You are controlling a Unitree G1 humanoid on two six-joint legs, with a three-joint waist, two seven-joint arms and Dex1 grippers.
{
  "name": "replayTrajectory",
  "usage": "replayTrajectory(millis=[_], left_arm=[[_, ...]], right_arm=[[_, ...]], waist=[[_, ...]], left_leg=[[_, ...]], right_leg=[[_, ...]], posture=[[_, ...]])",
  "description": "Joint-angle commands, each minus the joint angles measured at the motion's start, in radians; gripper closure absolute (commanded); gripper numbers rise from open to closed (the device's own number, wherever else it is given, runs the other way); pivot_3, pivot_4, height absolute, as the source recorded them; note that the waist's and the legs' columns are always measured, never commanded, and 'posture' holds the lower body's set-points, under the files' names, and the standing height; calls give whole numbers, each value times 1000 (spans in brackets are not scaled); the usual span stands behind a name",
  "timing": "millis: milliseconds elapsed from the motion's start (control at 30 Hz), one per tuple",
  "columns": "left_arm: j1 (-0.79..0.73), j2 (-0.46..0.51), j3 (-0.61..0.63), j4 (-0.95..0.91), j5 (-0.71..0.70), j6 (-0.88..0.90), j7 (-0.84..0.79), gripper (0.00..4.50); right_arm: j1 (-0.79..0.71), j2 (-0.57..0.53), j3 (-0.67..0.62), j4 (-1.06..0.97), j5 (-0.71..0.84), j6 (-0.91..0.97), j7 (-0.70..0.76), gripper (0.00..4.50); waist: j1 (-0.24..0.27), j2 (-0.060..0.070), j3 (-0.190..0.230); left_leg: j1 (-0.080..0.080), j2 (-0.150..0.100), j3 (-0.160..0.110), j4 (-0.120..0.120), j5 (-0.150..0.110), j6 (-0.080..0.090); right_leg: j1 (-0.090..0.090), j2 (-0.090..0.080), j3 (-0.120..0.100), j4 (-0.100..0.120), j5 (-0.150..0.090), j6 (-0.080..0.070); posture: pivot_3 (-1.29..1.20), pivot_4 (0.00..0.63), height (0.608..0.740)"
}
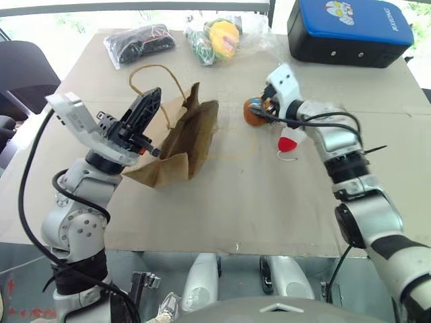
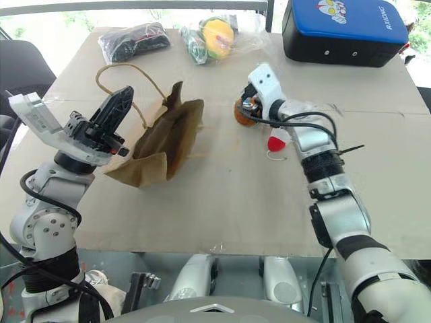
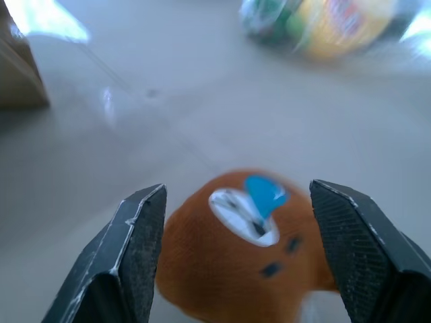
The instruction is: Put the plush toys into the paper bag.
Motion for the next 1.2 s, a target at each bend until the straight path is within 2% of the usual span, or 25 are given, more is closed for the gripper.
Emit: replayTrajectory(millis=[33,133,200,333,400,533,667,767,867,1033,1100,1200], left_arm=[[-16,-7,20,-36,-17,-21,24,4500],[0,-24,32,-60,-43,-18,50,4500],[16,-31,32,-75,-52,-19,59,4500],[30,-43,17,-84,-62,-18,63,4500],[18,-48,1,-71,-61,-14,63,4500],[-38,-62,-43,-18,-21,-24,53,4500],[-100,-77,-86,36,15,-38,25,4500],[-134,-93,-99,60,16,-43,15,4500],[-142,-109,-121,63,22,-44,-2,4500],[-114,-143,-160,40,45,-54,-13,4500],[-99,-151,-174,32,65,-65,-16,4500],[-72,-152,-166,26,92,-86,-11,4500]], right_arm=[[-67,1,27,189,-65,-135,9,2391],[-71,-21,-1,191,-52,-234,55,3760],[-56,-47,-44,108,-6,-295,109,4428],[24,-103,-118,-263,137,-275,263,4428],[68,-132,-122,-464,194,-187,307,4428],[122,-184,-69,-750,246,-41,374,4428],[142,-209,40,-888,223,49,424,4428],[154,-190,153,-858,138,24,425,4428],[118,-137,245,-727,60,-71,428,4428],[-1,-31,325,-426,-33,-298,462,4428],[-47,38,296,-306,0,-318,488,4428],[-72,69,257,-221,22,-387,514,3806]], waist=[[1,0,0],[2,0,0],[2,0,0],[5,1,1],[5,2,2],[5,3,2],[2,2,2],[3,2,1],[3,2,1],[1,2,2],[2,2,2],[4,2,2]], left_leg=[[-1,0,0,0,0,0],[0,0,1,0,0,0],[0,0,1,0,0,0],[-1,0,0,1,0,0],[-1,0,0,1,0,0],[0,0,-1,0,0,0],[0,0,-1,1,0,0],[0,0,-1,1,0,0],[0,0,-1,1,0,0],[0,0,-1,1,0,0],[1,0,-1,1,0,-1],[0,0,-1,1,1,-1]], right_leg=[[-1,0,0,0,0,0],[-1,-1,0,0,0,0],[0,-1,0,0,0,0],[-1,-1,0,1,0,0],[-1,-1,0,1,0,0],[0,0,-1,2,0,0],[0,0,-1,2,0,0],[0,0,-1,2,0,0],[0,0,-1,2,0,0],[0,0,-1,2,0,0],[0,0,-1,2,0,0],[0,0,-1,2,0,0]], posture=[[0,150,740],[0,150,740],[0,150,740],[0,150,740],[0,150,740],[0,150,740],[0,150,740],[0,150,740],[0,150,740],[0,150,740],[0,150,740],[0,150,740]])
